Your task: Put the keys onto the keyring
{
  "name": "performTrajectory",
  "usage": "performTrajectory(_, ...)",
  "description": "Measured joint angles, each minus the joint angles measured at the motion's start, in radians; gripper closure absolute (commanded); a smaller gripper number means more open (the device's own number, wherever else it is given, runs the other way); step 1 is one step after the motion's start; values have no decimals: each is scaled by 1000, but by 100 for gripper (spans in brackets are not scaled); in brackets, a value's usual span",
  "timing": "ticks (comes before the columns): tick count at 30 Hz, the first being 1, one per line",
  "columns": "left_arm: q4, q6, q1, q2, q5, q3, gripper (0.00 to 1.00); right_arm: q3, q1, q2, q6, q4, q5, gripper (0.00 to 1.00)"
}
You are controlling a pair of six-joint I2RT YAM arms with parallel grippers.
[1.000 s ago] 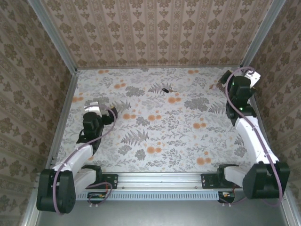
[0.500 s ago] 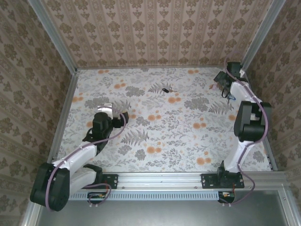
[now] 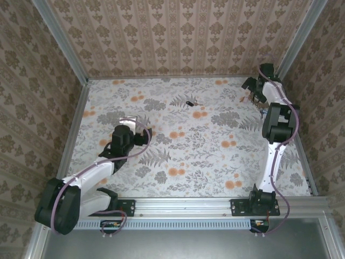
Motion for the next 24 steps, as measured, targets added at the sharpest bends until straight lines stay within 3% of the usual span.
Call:
performTrajectory(11,-10,9,-34,2,-18,0,0,-10,13,31,-62,-77,-43,4)
performTrajectory(20,-11,15,-39,26,-22,14,0,-349,80,-200,-25,-44,-179,4)
performTrajectory(24,-11,16,-39,33,-22,19,0,-500,183,-323,-10,-42,-183,3)
